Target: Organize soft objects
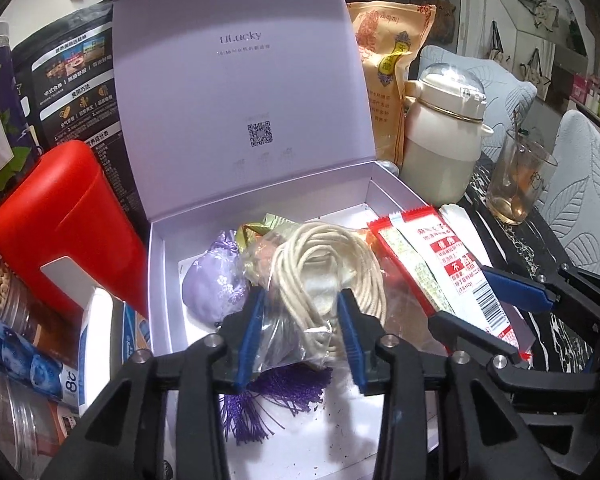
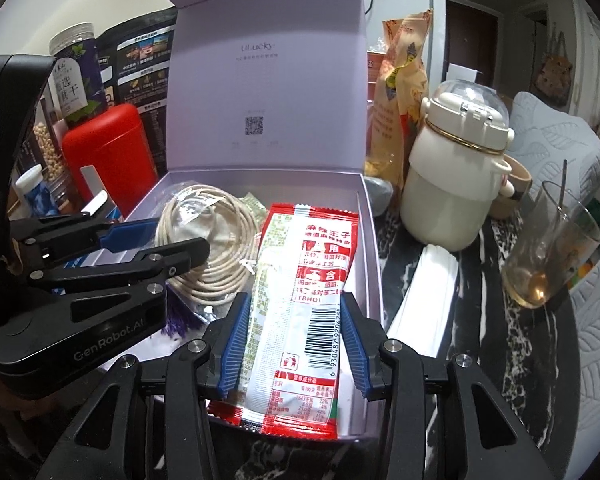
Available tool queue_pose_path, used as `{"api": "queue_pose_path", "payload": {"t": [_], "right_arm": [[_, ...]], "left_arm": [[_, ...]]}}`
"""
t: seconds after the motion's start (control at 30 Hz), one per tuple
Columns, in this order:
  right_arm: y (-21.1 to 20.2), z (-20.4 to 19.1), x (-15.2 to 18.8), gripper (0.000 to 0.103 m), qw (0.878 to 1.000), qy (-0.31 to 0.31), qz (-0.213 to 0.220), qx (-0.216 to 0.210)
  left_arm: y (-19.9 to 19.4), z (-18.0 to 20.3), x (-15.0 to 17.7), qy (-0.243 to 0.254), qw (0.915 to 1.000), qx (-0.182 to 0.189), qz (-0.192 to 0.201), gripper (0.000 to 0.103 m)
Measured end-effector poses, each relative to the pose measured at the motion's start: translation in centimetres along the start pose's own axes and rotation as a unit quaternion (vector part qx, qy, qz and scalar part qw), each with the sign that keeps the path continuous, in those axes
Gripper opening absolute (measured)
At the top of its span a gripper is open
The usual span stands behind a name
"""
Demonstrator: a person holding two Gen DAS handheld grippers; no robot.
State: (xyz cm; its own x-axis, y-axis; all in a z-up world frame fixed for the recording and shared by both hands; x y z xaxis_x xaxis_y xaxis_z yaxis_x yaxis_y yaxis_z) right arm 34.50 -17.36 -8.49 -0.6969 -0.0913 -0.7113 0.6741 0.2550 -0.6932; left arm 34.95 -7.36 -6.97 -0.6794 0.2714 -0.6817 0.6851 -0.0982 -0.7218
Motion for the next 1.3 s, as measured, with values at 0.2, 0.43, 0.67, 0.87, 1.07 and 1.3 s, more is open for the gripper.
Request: {"api": "queue_pose_path", "payload": {"t": [0.2,0.43,0.67,0.87,1.07,1.3], "right_arm": [[-0.5,0.2,-0.1,0.046,1.0,0.005,-0.009,0.007],[-2.1,0.5,-0.7,0.072,1.0,0.008,0.0,0.024],[-4.3,0.8,-2.1,0.073,0.999,0.019,0.019,0.036],[-6.3,0.3,-3.4,0.074,0.998,0.017,0.042,0.049],[-9.0,-0.4,-4.7,0.081,0.996,0.018,0.076,0.051],[-11.9,-1.4,-5.8,0.084,0.993,0.014,0.103,0.054]], "left_arm": [[-0.4,0.0,-0.6,0.0,0.9999,-0.016,0.001,0.049],[-2.2,-0.5,-1.7,0.004,0.9993,-0.029,0.025,0.05],[-3.7,-1.6,-2.4,-0.018,0.9993,-0.026,0.02,0.05],[-6.3,-2.6,-3.1,-0.027,0.9984,-0.028,0.041,0.05],[-9.1,-3.3,-4.2,-0.03,0.9965,-0.037,0.069,0.05],[-13.1,-4.5,-5.0,-0.027,0.993,-0.049,0.104,0.067]]}}
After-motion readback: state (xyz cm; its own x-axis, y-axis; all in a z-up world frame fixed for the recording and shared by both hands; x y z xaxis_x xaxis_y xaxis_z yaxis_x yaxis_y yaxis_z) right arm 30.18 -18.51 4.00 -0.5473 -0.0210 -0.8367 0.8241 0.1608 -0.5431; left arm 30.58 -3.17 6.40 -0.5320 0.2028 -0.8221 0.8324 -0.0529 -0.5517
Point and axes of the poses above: each gripper's, at about its wrist camera, not at the fingertips, and y roughly the way its jaws point, z to its right, x to its underside, the point moved 3 cm from there along y, roughly the way its jaws point, and after that the axes turned 8 degrees about y, right-handed, at the moved point
